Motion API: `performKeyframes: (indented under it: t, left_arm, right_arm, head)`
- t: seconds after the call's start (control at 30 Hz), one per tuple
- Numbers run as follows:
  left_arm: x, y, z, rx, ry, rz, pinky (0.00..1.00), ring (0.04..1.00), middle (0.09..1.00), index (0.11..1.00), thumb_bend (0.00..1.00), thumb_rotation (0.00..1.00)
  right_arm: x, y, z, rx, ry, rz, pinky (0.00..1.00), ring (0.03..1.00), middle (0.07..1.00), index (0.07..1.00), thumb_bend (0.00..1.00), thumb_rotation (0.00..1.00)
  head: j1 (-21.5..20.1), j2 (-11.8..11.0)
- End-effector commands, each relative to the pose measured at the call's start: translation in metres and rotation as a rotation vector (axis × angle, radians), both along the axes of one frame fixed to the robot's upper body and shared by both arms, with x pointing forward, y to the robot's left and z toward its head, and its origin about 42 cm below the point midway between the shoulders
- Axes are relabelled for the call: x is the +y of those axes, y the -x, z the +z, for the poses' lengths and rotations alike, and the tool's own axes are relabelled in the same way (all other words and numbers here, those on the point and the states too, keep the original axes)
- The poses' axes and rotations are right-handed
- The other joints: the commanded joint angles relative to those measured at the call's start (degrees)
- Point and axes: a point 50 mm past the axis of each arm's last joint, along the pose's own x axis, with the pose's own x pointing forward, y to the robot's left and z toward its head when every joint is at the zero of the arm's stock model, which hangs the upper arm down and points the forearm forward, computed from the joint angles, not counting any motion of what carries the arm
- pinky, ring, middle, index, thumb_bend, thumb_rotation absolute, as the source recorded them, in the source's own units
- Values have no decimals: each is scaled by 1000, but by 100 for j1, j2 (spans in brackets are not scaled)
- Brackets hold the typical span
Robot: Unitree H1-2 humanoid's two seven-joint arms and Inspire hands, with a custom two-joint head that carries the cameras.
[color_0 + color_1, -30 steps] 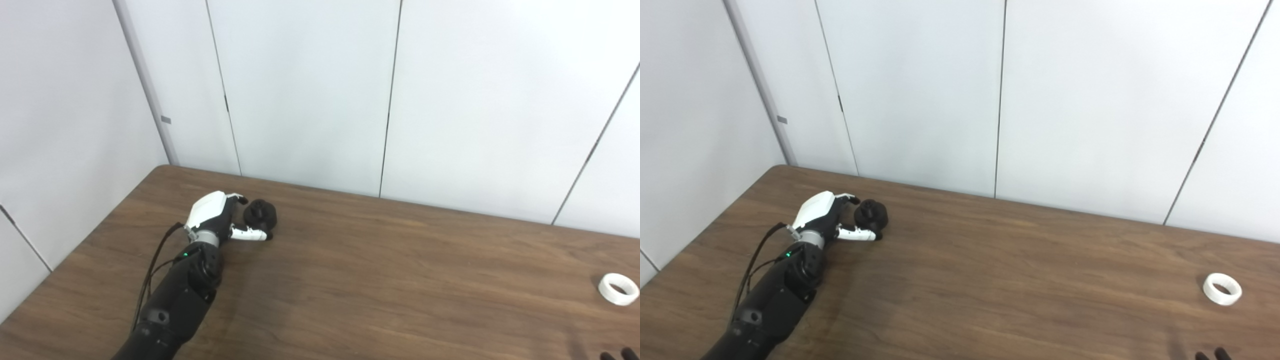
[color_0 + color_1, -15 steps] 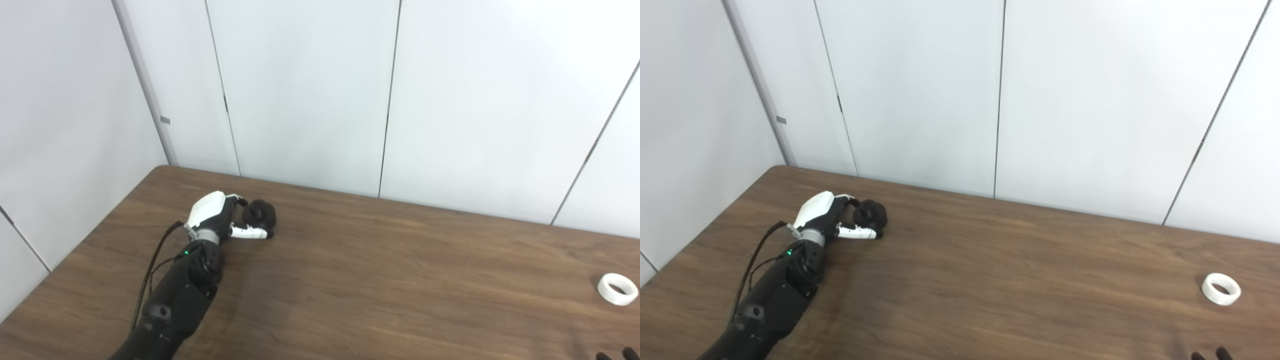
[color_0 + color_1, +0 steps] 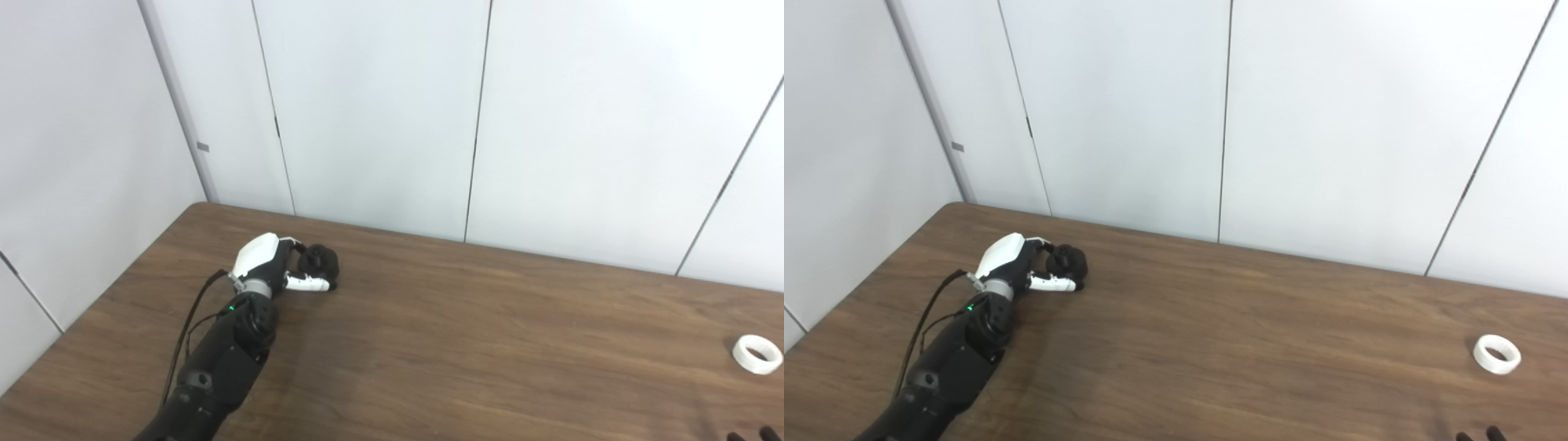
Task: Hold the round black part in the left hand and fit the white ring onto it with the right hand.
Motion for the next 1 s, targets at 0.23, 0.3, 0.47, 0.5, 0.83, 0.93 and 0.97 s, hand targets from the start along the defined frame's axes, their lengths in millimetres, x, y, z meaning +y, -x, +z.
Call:
performKeyframes:
  t: [0.23, 0.3, 0.47, 0.5, 0.83, 0.93, 0.97]
  left_arm:
    - [3, -15, 29, -91, -31, 1, 1000, 997, 927, 744, 908, 313]
    - [3, -15, 29, -95, -32, 0, 1000, 992, 923, 739, 913, 313]
    - [4, -14, 29, -89, -35, 2, 1000, 978, 917, 737, 916, 322]
    - [4, -14, 29, -89, -36, 2, 1000, 975, 915, 735, 916, 323]
    - [3, -15, 31, -91, -78, 11, 1000, 952, 886, 663, 898, 305]
    - [4, -15, 31, -106, -62, 10, 1000, 941, 860, 600, 854, 247]
    - [5, -15, 31, -111, -53, 11, 1000, 937, 845, 535, 659, 147]
  right_arm:
    - [2, 2, 9, -49, 12, 3, 914, 918, 883, 997, 420, 1000]
    - [2, 2, 9, -46, 10, 4, 919, 920, 881, 996, 422, 1000]
    - [3, 3, 10, -41, 5, 1, 935, 919, 872, 992, 419, 1000]
    - [3, 3, 11, -43, 7, 1, 931, 919, 873, 993, 417, 1000]
    - [3, 3, 11, -40, 11, 4, 958, 923, 874, 1000, 422, 1000]
    - [2, 3, 11, -36, 18, 1, 933, 918, 875, 1000, 420, 1000]
    - [2, 3, 11, -34, 19, 2, 927, 919, 877, 1000, 422, 1000]
  head:
    - [-4, 22]
    - [-2, 34]
    - [-6, 43]
    - [-6, 43]
    - [17, 61]
    - [12, 47]
    - [12, 47]
